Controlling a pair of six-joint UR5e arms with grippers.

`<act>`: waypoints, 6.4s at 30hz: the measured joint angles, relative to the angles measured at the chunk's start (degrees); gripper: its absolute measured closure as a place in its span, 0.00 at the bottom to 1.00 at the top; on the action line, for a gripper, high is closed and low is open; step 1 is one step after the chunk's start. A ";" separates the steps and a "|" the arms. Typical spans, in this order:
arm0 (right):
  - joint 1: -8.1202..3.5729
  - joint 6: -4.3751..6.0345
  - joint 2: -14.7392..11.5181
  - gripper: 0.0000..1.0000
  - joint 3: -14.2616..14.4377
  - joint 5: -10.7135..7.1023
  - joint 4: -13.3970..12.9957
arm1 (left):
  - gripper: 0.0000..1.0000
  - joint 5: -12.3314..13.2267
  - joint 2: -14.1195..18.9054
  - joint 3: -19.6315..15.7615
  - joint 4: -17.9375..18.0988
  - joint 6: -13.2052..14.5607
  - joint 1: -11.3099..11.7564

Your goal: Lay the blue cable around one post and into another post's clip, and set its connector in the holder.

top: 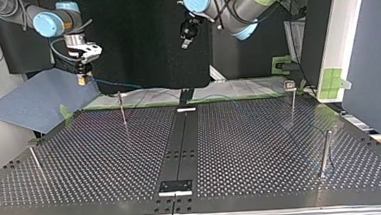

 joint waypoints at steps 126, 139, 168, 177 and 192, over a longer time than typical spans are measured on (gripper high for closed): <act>0.76 -0.31 5.52 1.00 -1.68 -4.78 -2.29 | 0.00 -14.59 -46.43 44.50 16.45 3.73 2.45; 0.74 -0.39 5.52 1.00 -1.88 -4.78 -2.17 | 0.00 -15.61 -46.74 47.70 13.01 3.84 3.58; 0.71 -0.60 5.52 1.00 -2.02 -4.85 -1.37 | 0.78 -18.08 -46.73 47.72 11.67 6.55 3.57; 0.58 -0.59 5.52 1.00 -2.08 -4.85 -1.23 | 0.92 -18.08 -46.73 47.71 11.67 6.62 3.49; 0.52 -0.62 5.52 1.00 -2.08 -4.85 -1.05 | 1.00 -20.26 -46.72 47.73 11.68 9.37 3.16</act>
